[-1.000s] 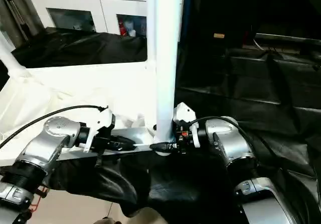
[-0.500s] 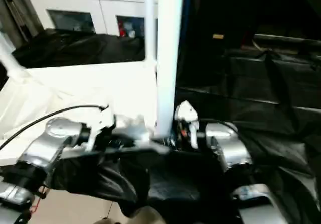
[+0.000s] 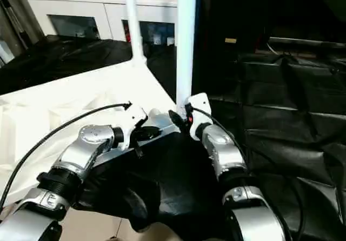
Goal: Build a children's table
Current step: Rotate leg to tighten
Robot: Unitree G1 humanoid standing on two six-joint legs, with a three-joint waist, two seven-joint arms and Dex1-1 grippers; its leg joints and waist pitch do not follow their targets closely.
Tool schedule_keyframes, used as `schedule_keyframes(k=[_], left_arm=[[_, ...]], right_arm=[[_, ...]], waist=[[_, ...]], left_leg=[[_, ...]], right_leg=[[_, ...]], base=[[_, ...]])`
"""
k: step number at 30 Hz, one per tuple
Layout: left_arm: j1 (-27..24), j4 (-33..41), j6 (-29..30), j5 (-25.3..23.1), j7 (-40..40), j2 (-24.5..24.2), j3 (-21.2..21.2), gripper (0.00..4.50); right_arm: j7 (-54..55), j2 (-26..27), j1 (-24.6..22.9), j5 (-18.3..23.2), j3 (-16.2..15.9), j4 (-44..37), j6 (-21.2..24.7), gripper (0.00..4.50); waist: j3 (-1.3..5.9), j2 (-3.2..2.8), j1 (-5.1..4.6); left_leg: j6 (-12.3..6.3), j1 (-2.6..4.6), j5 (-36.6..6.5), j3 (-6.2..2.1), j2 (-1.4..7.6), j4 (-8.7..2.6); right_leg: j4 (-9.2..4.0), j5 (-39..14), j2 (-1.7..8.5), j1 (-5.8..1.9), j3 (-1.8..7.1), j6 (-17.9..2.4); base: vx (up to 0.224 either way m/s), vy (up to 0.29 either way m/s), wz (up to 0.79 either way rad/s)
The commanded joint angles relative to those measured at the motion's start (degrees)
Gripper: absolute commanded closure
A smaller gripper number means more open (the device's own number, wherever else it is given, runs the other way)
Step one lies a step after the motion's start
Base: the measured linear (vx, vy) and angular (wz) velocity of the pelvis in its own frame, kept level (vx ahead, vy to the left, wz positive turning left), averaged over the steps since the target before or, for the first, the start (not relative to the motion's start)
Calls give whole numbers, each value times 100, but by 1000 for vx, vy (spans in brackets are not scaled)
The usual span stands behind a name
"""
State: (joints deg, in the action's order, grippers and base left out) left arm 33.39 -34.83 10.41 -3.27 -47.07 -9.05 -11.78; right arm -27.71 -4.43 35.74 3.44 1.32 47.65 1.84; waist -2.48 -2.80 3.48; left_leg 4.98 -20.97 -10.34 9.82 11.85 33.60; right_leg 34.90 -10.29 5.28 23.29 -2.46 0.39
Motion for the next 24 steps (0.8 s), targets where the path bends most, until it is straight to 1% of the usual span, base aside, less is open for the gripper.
schedule_keyframes(k=[1, 2, 3, 4, 5, 6, 7, 8, 9, 10, 11, 12, 13, 14, 15, 17, 18, 19, 20, 21, 24], left_arm=[[89, 159, -130, 73, 95, 273, -223, 450], [89, 159, -130, 73, 95, 273, -223, 450], [61, 197, -164, 93, -65, 178, -237, 450], [45, 219, -186, 102, -150, 122, -243, 450], [26, 246, -208, 112, -239, 66, -247, 450], [-8, 296, -220, 132, -373, -15, -249, 450], [-46, 347, -229, 154, -522, -102, -247, 450], [-67, 373, -246, 167, -617, -154, -247, 450], [-125, 442, -256, 213, -882, -305, -254, 450], [-142, 462, -256, 226, -968, -359, -260, 450], [-176, 510, -270, 265, -1132, -452, -268, 450], [-191, 537, -278, 289, -1230, -510, -270, 450], [-216, 582, -317, 338, -1422, -617, -276, 450], [-223, 604, -302, 361, -1549, -691, -287, 450], [-222, 619, -287, 374, -1685, -780, -311, 450], [-226, 636, -301, 380, -1787, -844, -333, 450], [-229, 653, -301, 398, -1880, -891, -338, 450], [-234, 674, -309, 415, -1971, -942, -340, 450], [-234, 674, -311, 418, -1981, -946, -339, 450], [-242, 699, -334, 475, -2160, -1023, -329, 450], [-286, 782, -387, 608, -2470, -1134, -352, 450]], right_arm=[[-452, 560, 8, -3, -465, 161, 177, 111], [-452, 560, 8, -3, -465, 161, 177, 88], [-494, 454, 44, -97, -541, 122, 98, 88], [-543, 391, 63, -135, -576, 94, 45, 74], [-636, 329, 81, -150, -604, 64, -2, 74], [-838, 236, 101, -141, -638, 17, -62, 74], [-1112, 125, 122, -117, -669, -23, -118, 74], [-1303, 50, 134, -102, -691, -40, -149, 74], [-1928, -180, 130, -65, -793, -106, -217, 74], [-2161, -263, 122, -61, -832, -133, -242, 74], [-2503, -398, 90, -23, -880, -212, -246, 74], [-2706, -480, 71, 10, -902, -263, -251, 74], [-3044, -625, 44, 60, -932, -349, -251, 74], [-3243, -719, 32, 89, -946, -393, -254, 74], [-3454, -806, 23, 121, -946, -432, -240, 74], [-3606, -866, 8, 158, -948, -471, -220, 74], [-3776, -917, -9, 198, -959, -507, -195, 74], [-3991, -982, -33, 239, -988, -547, -183, 74], [-4012, -988, -36, 241, -992, -550, -182, 74], [-4370, -1098, -92, 246, -1087, -617, -182, 74], [-4712, -1239, -184, 167, -1255, -710, -254, 74]], waist=[[320, 26, -16], [318, 21, -18], [317, 28, -18], [319, 32, -15], [322, 23, -16], [324, 21, -18], [333, 47, -34], [344, 40, -32], [362, 48, -33], [359, 34, -39], [364, 42, -38], [375, 38, -23], [386, 50, -6], [391, 63, 17], [388, 52, 36], [365, 45, 44], [359, 58, 40], [346, 43, 49], [346, 42, 51], [343, 37, 64], [356, 46, 87]], left_leg=[[-123, 12, -1725, 12, 44, -452], [-118, 12, -1750, 8, 45, -456], [-111, 17, -1774, 7, 46, -457], [-110, 22, -1787, 5, 51, -461], [-106, 19, -1778, 3, 51, -458], [-111, 20, -1766, 8, 51, -458], [-153, -11, -1653, 6, 49, -450], [-181, -9, -1608, 8, 50, -439], [-259, -26, -1449, 10, 51, -414], [-350, -33, -1285, 29, 60, -399], [-391, -27, -1218, 41, 55, -383], [-429, -23, -1156, 40, 62, -375], [-519, -35, -1004, 49, 60, -352], [-611, -35, -909, 57, 70, -335], [-669, -34, -878, 62, 77, -330], [-646, -26, -1032, 60, 85, -344], [-621, -25, -1091, 64, 88, -352], [-528, -7, -1250, 57, 98, -371], [-504, -3, -1290, 57, 101, -374], [-459, 1, -1330, 51, 95, -379], [-467, -2, -1227, 52, 94, -369]], right_leg=[[-478, -1473, 195, -257, 131, -1246], [-479, -1516, 197, -256, 130, -1238], [-486, -1584, 201, -254, 131, -1218], [-490, -1616, 205, -249, 132, -1209], [-485, -1596, 206, -248, 133, -1214], [-484, -1558, 203, -247, 133, -1222], [-458, -1336, 197, -277, 129, -1257], [-444, -1234, 201, -283, 130, -1292], [-408, -945, 199, -317, 123, -1393], [-385, -635, 186, -303, 120, -1499], [-378, -522, 180, -303, 119, -1546], [-360, -420, 187, -315, 114, -1596], [-330, -207, 181, -328, 107, -1675], [-314, -72, 176, -317, 104, -1722], [-301, -44, 180, -302, 104, -1769], [-321, -275, 184, -286, 99, -1775], [-332, -382, 185, -282, 102, -1761], [-354, -682, 194, -275, 108, -1720], [-357, -736, 191, -272, 110, -1707], [-367, -798, 186, -278, 110, -1669], [-344, -629, 189, -281, 117, -1681]], base=[[0, 0, 0], [0, 0, 0], [0, 0, 0], [0, 0, 0], [0, 0, 0], [0, 0, 0], [0, 0, 0], [0, 0, 0], [0, 0, 0], [0, 0, 0], [0, 0, 0], [0, 0, 0], [0, 0, 0], [0, 0, 0], [0, 0, 0], [0, 0, 0], [0, 0, 0], [0, 0, 0], [0, 0, 0], [0, 0, 0], [0, 0, 0]])
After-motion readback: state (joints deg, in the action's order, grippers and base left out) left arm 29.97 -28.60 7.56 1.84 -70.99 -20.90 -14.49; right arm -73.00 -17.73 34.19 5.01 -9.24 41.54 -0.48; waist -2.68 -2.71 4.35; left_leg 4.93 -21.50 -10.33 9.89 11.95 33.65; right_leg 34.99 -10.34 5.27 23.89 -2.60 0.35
